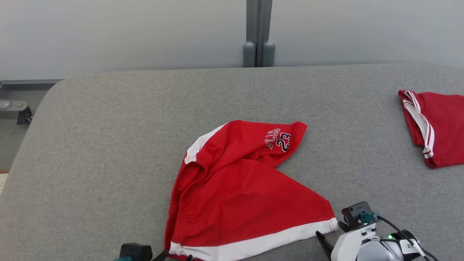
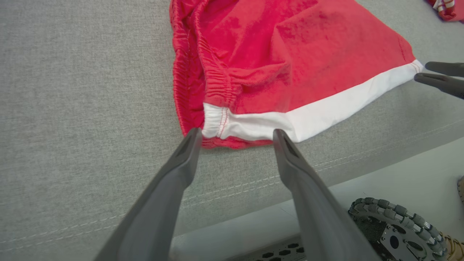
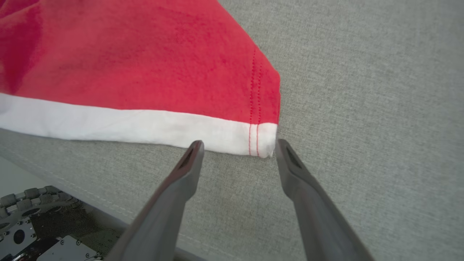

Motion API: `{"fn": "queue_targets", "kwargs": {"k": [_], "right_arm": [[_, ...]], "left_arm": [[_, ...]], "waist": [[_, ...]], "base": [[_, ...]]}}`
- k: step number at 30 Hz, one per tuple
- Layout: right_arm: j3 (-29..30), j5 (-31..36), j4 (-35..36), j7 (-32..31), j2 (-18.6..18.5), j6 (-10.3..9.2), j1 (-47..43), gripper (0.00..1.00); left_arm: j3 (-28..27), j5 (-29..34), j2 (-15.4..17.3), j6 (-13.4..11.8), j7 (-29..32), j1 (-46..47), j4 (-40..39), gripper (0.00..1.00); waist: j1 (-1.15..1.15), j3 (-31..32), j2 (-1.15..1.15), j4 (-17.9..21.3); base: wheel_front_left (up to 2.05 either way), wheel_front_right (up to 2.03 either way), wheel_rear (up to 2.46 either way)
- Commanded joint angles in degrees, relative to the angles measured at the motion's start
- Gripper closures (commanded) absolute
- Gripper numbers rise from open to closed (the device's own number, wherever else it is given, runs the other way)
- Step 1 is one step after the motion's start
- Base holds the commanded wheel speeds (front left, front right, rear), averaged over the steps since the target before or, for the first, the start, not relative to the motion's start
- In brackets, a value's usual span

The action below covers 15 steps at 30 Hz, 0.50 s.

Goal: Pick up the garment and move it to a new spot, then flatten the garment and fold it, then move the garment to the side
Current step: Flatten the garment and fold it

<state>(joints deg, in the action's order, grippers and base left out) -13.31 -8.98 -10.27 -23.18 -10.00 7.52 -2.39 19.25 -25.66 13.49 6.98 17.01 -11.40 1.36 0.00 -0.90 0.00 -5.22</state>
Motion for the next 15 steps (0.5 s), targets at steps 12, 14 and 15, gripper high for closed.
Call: {"fn": "queue_targets", "kwargs": {"k": [12, 14, 15], "right_arm": [[-0.6, 1.2, -3.3, 0.9, 1.2, -0.07, 3.4, 0.00], [-0.7, 1.0, -4.3, 0.5, 1.6, -0.07, 4.0, 0.55], [-0.6, 0.9, -4.7, 0.5, 1.8, -0.07, 4.2, 0.80]], "left_arm": [[1.3, -1.2, 0.2, 0.3, -1.7, 4.1, 2.9, 0.00], [1.7, -1.5, 0.1, 0.4, -2.0, 4.8, 3.7, 0.40], [1.8, -1.7, 0.1, 0.4, -2.1, 5.0, 4.2, 0.58]], "waist": [[0.00, -3.4, 0.00, -0.1], [0.00, -3.8, 0.00, 0.0], [0.00, -3.9, 0.00, 0.0]], "base": [[0.00, 0.00, 0.00], [0.00, 0.00, 0.00], [0.00, 0.00, 0.00]]}}
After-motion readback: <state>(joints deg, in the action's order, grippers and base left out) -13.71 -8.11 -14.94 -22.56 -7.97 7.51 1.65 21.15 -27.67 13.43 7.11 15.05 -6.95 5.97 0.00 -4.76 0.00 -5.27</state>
